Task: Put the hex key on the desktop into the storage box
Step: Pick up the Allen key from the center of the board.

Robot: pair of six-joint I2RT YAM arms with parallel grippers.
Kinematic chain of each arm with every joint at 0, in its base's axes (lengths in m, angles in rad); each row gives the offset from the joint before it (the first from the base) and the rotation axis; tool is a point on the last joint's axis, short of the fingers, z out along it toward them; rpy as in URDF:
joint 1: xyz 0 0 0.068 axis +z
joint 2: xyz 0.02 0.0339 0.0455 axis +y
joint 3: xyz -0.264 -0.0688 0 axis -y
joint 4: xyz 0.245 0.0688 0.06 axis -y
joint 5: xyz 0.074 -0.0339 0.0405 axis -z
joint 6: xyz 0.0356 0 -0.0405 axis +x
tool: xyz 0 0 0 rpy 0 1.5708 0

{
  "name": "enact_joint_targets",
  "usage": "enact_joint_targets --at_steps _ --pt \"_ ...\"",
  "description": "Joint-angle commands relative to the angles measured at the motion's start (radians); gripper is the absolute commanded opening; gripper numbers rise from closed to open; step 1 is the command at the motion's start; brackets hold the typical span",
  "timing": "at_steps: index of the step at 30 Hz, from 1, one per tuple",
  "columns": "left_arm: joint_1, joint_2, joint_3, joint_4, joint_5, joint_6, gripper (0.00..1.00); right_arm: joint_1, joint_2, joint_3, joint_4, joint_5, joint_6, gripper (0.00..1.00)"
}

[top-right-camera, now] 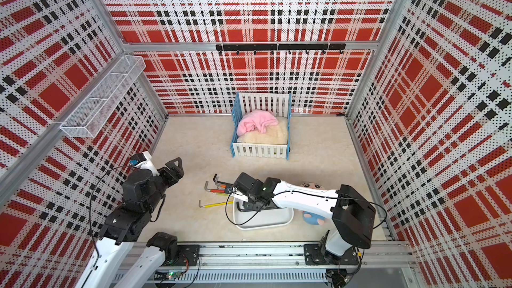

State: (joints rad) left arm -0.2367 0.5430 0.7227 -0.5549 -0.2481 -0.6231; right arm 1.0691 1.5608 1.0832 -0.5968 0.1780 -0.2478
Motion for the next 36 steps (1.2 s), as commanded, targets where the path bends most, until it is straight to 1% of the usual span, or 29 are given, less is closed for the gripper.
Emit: enact_joint_targets --at_steps 1,3,6,11,15,18,24,36 --pt "-0.003 -0.009 -0.008 -0.003 -0.010 0.005 0.80 -0.049 0.016 0.092 0.017 -0.056 0.082 0.46" --pt "-0.036 -0.008 -0.007 -0.003 -0.008 0.006 0.80 -0.070 0.072 0.174 0.002 -0.076 0.104 0.44" --pt "-0.036 -0.008 -0.007 -0.004 -0.011 0.005 0.80 -0.100 0.164 0.296 -0.017 -0.103 0.129 0.43" --pt "-0.038 -0.011 -0.006 -0.004 -0.013 0.005 0.80 -0.124 0.316 0.498 -0.039 -0.124 0.124 0.43" --pt "-0.039 -0.012 -0.007 -0.004 -0.014 0.005 0.80 -0.138 0.466 0.678 -0.104 -0.137 0.110 0.39" --pt "-0.039 -0.011 -0.005 -0.005 -0.012 0.006 0.80 -0.143 0.548 0.764 -0.130 -0.135 0.101 0.37" --pt "-0.040 -0.008 -0.003 -0.016 0.006 -0.006 0.80 -0.142 0.650 0.846 -0.139 -0.132 0.125 0.37" --pt "-0.040 -0.016 0.000 -0.041 0.026 -0.015 0.80 -0.103 0.734 0.845 -0.120 -0.158 0.102 0.37"
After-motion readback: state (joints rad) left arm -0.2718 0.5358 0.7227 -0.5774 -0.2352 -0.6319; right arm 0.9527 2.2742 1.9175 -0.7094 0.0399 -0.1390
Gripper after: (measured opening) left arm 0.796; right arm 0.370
